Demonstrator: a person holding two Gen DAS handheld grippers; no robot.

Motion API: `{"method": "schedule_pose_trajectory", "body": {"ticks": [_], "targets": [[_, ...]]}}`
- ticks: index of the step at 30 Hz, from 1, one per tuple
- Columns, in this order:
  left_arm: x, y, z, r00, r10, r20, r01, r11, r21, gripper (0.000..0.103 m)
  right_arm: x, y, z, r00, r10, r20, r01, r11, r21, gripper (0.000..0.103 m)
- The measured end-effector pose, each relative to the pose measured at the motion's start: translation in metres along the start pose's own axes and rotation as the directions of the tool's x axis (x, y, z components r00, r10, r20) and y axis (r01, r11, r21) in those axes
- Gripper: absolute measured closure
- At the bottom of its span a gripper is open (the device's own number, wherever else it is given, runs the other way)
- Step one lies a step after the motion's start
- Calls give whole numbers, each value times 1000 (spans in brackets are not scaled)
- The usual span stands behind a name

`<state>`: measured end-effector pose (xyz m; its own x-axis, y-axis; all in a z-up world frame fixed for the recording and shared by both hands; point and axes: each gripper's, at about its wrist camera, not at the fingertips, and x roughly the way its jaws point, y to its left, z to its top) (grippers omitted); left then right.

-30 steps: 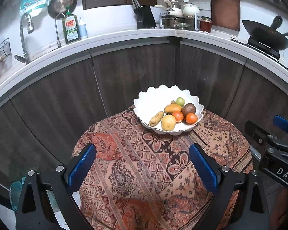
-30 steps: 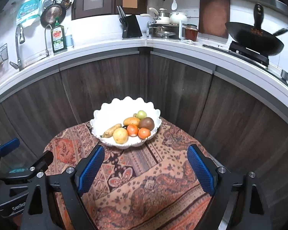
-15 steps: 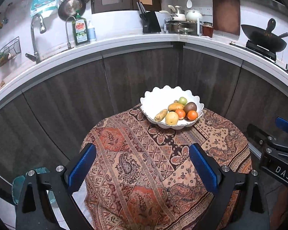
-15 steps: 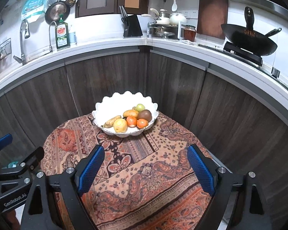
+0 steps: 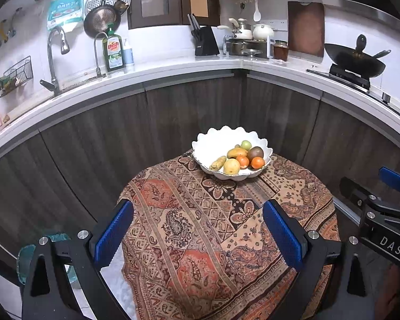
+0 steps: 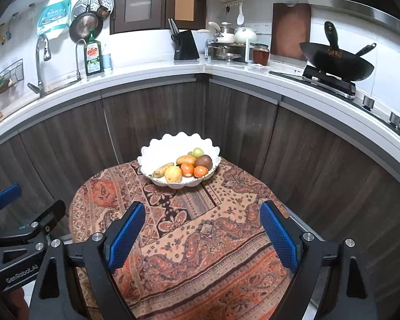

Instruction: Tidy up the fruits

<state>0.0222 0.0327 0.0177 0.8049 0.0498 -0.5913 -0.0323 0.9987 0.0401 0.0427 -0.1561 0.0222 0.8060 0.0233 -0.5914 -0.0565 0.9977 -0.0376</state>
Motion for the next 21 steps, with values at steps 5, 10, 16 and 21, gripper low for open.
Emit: {"method": "schedule_pose_trajectory", "body": {"ticks": [5, 10, 16, 21], "targets": [[-12, -3, -4, 1000, 3, 11, -3, 1000, 5, 2, -11, -2, -4, 1000, -3, 5, 3, 1000, 2, 14], [-18, -5, -4, 1000, 2, 22, -2, 1000, 11, 2, -18, -5, -7, 1000, -1, 9, 1, 1000, 7, 14], [-22, -8, -3, 1000, -1, 29, 1, 1000, 13, 2, -21, -7, -7, 1000, -2, 16, 2, 1000, 8, 14], [-24, -9, -4, 1000, -2, 32, 2, 1000, 14, 2, -24, -8, -8, 1000, 7, 17, -7, 1000, 10, 14]]}}
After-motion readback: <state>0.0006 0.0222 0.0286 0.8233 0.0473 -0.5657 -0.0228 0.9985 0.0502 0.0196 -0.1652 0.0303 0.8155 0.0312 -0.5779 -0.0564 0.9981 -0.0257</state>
